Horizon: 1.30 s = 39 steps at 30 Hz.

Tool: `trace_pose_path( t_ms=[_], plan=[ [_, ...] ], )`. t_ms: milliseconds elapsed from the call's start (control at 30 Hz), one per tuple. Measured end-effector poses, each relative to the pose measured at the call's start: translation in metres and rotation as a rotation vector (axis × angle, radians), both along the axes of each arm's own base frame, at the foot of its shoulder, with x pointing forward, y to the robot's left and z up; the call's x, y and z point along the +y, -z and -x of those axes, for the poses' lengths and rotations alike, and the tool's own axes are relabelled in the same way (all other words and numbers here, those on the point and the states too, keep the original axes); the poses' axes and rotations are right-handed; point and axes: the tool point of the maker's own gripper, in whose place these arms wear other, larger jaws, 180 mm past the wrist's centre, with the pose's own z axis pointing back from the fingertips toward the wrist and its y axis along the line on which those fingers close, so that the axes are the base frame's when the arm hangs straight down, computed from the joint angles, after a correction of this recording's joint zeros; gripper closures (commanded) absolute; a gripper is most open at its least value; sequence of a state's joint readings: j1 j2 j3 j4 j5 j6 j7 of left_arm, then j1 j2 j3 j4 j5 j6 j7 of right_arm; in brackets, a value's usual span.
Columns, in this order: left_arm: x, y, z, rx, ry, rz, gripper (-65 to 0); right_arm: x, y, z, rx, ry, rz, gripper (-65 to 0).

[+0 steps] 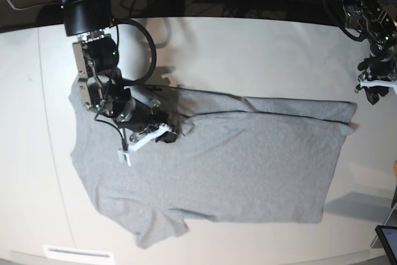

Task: Fold the T-shirt properly
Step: 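Lower the right gripper onto the folded edge and pinch it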

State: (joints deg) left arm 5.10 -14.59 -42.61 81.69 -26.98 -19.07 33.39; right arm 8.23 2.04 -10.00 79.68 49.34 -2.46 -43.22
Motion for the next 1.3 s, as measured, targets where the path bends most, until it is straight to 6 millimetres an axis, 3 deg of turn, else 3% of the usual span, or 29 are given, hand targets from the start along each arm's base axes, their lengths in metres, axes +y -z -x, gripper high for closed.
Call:
trace_pose_path(
  t_ms=[267,433,733,967,1200,1300],
  plan=[
    [0.000,0.000,0.000,0.000,0.000,0.000,-24.5,0.000,-0.016,-0.018,-0.042,-0.002,0.000,-0.1],
    [0.000,0.000,0.001,0.002,0.001,0.000,-24.5,-0.005,-0.005,-0.023,-0.020,-0.011,0.037,-0.1],
    [0.000,0.004,0.006,0.017,0.000,0.001,-24.5,0.021,-0.003,-0.021,-0.059,-0.095,0.077,-0.3],
    [0.000,0.004,0.006,0.017,0.000,0.001,-24.5,0.006,0.007,-0.025,-0.095,-0.103,0.216,-0.6],
    [0.000,0.004,0.006,0.017,0.000,0.001,-24.5,-0.004,0.011,-0.028,-0.121,-0.110,0.310,-9.9],
    [0.000,0.006,0.008,0.022,0.000,0.000,-24.5,-0.006,0.002,-0.036,-0.178,-0.085,0.320,-10.6]
  ],
)
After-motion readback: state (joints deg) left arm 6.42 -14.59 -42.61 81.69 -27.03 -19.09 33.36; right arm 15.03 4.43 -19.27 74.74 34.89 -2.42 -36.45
